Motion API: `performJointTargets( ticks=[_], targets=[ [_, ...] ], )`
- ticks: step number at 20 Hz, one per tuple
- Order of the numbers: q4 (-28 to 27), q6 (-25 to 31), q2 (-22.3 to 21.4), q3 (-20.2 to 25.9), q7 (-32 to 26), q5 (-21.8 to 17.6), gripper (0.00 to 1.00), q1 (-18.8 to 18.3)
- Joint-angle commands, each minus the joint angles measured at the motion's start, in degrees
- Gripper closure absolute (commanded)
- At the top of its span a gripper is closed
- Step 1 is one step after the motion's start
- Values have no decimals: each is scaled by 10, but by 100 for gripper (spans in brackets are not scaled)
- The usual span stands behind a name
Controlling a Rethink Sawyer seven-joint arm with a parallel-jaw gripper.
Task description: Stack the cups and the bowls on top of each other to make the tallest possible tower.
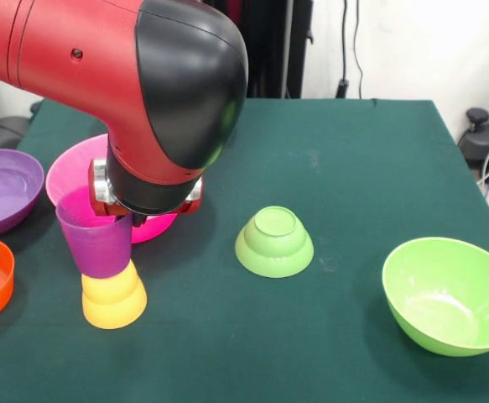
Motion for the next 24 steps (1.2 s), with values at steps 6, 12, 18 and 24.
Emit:
performJointTargets(
  ticks=[6,12,18,24],
  targets=[
    [62,-42,-13,12,75,19,0,17],
    [59,-40,-11,8,72,18,0,19],
    [58,-40,-10,1,68,20,0,20],
    [63,-37,-14,-3,64,23,0,22]
  ],
)
